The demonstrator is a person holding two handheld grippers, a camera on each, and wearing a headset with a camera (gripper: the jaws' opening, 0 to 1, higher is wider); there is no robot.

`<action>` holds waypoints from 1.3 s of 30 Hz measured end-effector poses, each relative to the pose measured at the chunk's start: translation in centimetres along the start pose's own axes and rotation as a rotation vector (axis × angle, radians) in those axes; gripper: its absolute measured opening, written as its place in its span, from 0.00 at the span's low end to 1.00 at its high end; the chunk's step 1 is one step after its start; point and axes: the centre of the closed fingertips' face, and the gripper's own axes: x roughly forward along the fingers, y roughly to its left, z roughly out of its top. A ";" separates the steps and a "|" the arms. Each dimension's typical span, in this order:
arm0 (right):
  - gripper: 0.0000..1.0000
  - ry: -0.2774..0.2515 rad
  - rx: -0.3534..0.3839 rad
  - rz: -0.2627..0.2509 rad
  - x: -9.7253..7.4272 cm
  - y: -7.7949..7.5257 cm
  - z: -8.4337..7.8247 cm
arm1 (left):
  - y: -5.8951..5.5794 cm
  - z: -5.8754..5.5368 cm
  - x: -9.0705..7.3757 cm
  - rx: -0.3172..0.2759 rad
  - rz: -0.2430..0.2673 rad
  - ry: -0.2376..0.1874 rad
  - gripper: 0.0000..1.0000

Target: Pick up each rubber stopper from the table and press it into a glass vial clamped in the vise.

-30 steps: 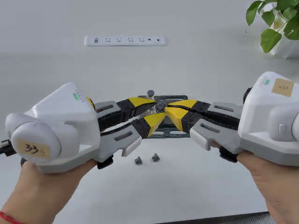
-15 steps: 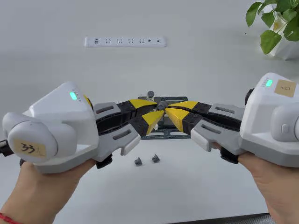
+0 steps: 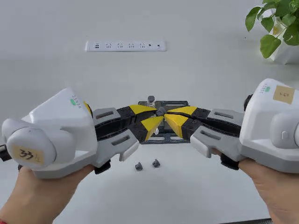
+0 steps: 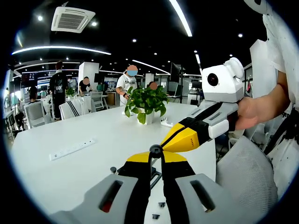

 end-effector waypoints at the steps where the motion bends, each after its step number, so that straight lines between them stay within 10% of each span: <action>1: 0.00 0.001 -0.001 0.006 0.0 0.0 0.0 | -0.1 0.0 0.0 -0.002 -0.005 0.002 0.04; 10: 0.00 0.015 -0.031 0.079 -0.6 0.2 0.2 | -0.5 -0.1 -0.3 0.011 -0.050 0.009 0.04; 24: 0.12 0.008 -0.087 0.460 -3.9 2.6 2.0 | -3.0 1.9 -2.1 0.014 -0.273 0.005 0.03; 39: 0.12 -0.046 -0.060 0.598 -5.0 4.1 4.1 | -4.3 5.0 -3.1 -0.093 -0.377 -0.093 0.03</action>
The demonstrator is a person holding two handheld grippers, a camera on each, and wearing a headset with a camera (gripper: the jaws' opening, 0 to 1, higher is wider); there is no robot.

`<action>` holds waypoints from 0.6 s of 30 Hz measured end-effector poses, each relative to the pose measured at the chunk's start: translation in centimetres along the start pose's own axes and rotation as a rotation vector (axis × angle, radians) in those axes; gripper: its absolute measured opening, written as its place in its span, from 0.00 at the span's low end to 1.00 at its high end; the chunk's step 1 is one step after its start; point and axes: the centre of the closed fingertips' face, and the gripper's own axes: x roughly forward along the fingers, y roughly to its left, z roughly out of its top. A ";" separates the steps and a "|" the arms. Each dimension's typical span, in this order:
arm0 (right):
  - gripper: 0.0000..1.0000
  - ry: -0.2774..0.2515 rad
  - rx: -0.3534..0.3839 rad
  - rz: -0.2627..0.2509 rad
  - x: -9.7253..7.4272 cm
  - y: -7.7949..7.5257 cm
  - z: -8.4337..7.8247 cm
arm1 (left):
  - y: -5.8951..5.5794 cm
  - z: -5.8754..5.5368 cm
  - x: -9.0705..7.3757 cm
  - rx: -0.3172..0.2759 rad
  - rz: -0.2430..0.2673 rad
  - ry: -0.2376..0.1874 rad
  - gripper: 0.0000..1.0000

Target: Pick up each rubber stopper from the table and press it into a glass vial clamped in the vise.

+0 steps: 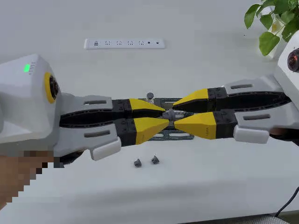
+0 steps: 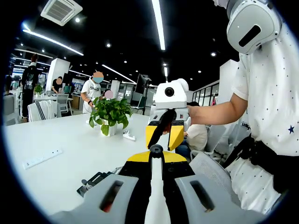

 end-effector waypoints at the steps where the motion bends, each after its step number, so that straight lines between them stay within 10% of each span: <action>1: 0.12 0.000 -0.003 0.000 0.0 0.0 0.0 | -0.1 0.1 0.0 -0.006 -0.004 -0.006 0.03; 18: 0.08 -0.028 0.001 0.045 0.0 0.8 0.7 | -1.2 0.8 0.1 -0.035 -0.058 -0.030 0.03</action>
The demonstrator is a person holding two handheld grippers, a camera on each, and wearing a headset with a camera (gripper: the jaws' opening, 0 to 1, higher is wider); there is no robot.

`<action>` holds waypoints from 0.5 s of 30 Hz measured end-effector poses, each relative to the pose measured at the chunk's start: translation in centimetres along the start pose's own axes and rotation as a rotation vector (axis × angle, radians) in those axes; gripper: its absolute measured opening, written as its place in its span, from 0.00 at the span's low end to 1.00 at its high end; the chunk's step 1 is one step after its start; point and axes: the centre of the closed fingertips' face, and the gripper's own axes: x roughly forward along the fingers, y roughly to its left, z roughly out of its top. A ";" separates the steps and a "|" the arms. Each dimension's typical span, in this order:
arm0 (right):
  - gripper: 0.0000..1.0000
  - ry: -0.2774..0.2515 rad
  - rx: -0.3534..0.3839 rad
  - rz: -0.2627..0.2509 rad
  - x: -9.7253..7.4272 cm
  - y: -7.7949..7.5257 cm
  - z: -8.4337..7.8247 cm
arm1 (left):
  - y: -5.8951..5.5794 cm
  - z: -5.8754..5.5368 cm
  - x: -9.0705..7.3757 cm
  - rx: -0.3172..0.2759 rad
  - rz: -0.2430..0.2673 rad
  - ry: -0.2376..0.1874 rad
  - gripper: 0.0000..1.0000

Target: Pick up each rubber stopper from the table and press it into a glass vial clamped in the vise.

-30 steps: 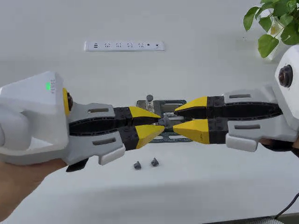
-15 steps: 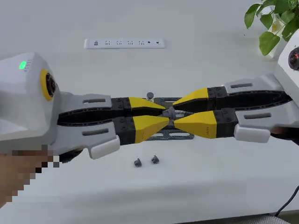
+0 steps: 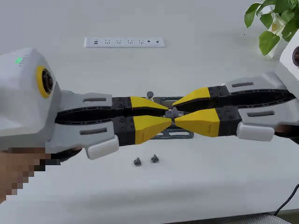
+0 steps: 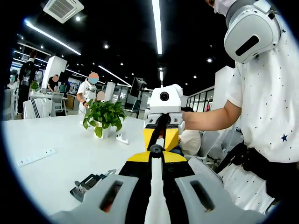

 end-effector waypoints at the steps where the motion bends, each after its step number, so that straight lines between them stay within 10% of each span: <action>1: 0.08 0.000 -0.002 0.004 0.0 0.1 0.0 | -0.1 0.0 0.0 -0.002 -0.004 -0.001 0.03; 15: 0.08 -0.005 -0.022 0.022 -0.3 0.3 0.4 | -0.2 0.5 -0.1 -0.036 -0.025 -0.028 0.03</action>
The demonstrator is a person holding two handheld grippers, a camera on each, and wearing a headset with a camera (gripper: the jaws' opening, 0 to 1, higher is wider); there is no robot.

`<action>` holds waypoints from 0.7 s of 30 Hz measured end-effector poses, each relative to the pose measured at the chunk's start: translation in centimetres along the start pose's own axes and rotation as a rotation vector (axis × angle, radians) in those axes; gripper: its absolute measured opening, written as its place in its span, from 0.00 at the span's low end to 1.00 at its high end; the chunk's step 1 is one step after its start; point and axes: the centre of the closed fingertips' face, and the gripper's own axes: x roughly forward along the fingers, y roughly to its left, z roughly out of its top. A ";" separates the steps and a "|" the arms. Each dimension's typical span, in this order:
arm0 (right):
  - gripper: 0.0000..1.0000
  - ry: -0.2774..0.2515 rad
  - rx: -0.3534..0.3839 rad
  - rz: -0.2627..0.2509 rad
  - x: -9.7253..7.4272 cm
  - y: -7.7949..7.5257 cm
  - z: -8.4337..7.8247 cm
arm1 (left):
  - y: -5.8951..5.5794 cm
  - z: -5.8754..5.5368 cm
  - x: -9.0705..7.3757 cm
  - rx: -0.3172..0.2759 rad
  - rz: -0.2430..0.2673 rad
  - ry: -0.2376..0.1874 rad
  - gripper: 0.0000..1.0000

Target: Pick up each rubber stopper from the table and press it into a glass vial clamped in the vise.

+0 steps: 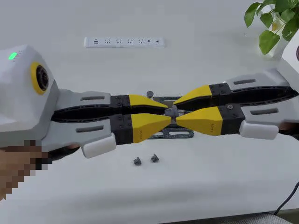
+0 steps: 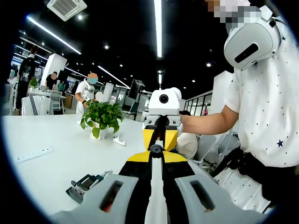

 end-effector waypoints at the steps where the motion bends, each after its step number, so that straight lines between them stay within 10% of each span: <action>1: 0.08 -0.001 0.000 0.002 0.0 0.0 0.0 | 0.0 0.0 0.0 -0.003 -0.003 -0.003 0.03; 21: 0.06 0.010 -0.027 0.016 0.3 0.0 0.7 | 0.1 0.5 -0.5 -0.034 -0.032 -0.033 0.03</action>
